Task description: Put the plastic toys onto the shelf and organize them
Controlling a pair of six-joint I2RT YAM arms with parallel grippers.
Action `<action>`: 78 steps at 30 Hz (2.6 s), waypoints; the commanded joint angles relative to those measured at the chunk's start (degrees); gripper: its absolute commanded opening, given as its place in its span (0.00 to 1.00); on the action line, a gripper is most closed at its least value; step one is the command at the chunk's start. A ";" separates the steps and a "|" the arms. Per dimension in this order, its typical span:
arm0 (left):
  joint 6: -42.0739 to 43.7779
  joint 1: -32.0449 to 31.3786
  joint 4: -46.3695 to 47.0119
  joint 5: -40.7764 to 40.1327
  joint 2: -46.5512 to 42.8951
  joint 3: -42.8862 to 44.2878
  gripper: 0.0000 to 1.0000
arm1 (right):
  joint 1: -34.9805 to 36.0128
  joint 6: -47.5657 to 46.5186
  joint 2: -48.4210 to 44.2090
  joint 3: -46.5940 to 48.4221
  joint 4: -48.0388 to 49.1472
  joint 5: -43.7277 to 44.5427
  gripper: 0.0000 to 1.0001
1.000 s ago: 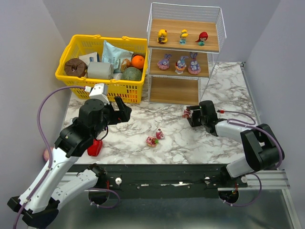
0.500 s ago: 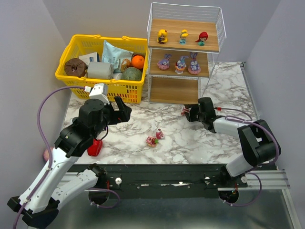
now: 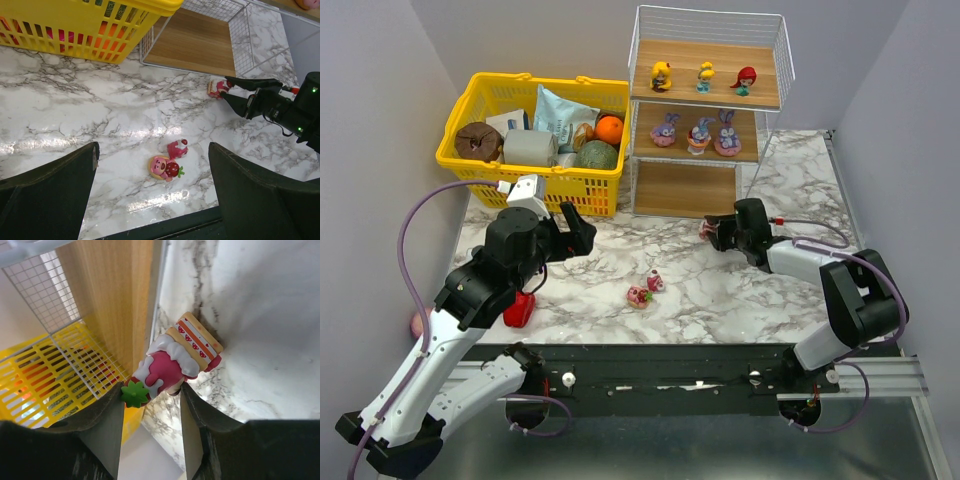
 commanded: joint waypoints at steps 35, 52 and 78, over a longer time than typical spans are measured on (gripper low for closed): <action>0.18 0.36 -1.18 -1.79 -0.83 1.59 0.99 | -4.41 -13.37 10.13 16.61 -5.22 -1.88 0.41; -0.26 0.36 -1.00 -1.35 -0.30 1.24 0.99 | -4.41 -13.46 11.80 15.82 -1.70 0.67 0.72; 0.00 0.45 -0.65 -1.18 1.01 1.42 0.99 | -4.41 -8.79 12.86 13.80 3.66 3.58 0.68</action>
